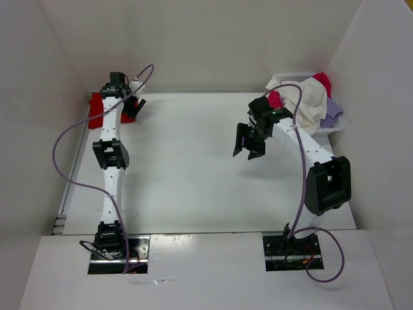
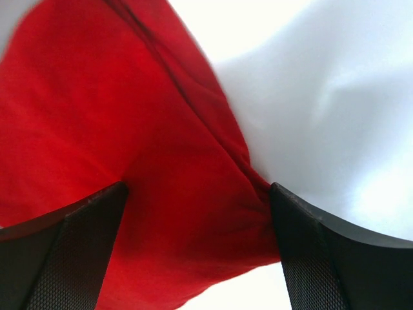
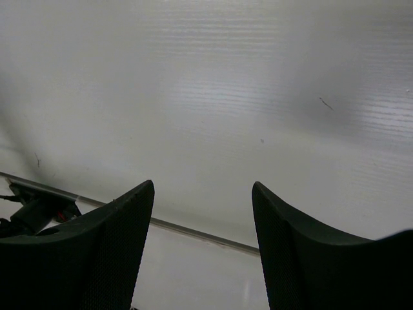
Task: Fold and stack the t-shirts
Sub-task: Put the neatly folded tshirt into the corner of the board with the left arm
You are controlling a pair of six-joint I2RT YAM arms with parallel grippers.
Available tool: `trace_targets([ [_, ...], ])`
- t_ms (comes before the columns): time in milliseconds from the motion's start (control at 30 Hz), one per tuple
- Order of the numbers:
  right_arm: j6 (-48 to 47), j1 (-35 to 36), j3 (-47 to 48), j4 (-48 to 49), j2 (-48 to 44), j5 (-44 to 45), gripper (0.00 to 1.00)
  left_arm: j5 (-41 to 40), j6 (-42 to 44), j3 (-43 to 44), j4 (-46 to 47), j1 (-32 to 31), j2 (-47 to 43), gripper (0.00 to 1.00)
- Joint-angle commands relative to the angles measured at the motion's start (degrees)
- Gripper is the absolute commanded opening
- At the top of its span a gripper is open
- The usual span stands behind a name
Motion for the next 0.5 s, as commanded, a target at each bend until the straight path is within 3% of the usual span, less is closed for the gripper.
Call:
trace_targets([
  [0,-0.76,-0.33,-0.9,3.16,-3.37,-0.91,0.68,5.93,2.19,0.8,-9.46,0.73,0.11,0.97],
  [233,-0.76,-0.33,-3.27,4.22,-4.52,-1.53,0.68,6.46,0.96,0.8,-9.38,2.4,-0.59,0.98],
  [467,-0.14,-0.85,-2.14,4.22,-6.98,-1.53,0.7,8.56,-2.2,0.8,-5.96,2.4,-7.6,1.0],
])
